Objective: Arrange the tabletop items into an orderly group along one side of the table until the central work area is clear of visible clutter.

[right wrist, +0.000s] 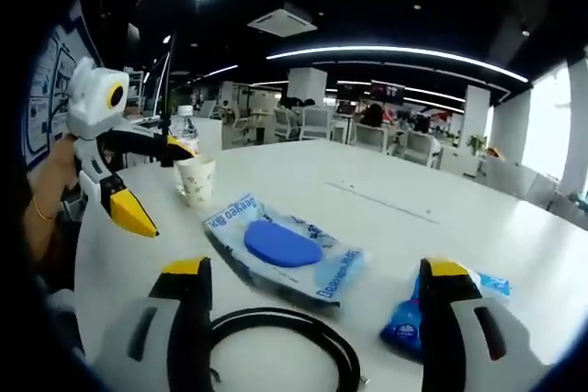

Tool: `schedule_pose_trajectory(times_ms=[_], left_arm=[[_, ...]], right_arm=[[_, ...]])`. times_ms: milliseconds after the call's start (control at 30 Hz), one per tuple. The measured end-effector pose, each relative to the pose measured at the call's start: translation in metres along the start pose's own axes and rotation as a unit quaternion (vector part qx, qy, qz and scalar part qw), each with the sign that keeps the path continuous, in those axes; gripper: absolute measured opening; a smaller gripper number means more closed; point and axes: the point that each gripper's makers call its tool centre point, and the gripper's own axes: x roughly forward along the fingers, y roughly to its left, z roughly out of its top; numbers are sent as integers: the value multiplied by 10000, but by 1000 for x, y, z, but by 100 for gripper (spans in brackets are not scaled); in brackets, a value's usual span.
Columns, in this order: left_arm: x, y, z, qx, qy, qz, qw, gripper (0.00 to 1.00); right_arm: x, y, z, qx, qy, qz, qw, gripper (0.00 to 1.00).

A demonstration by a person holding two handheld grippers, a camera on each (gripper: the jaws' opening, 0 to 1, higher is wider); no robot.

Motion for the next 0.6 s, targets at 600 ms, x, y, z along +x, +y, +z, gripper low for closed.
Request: schedule_pose_trajectory(times_ms=[600], left_arm=[[-35, 14, -10, -79, -163, 200, 9996, 100]], right_arm=[[-31, -4, -6, 60, -19, -57, 10000, 89]])
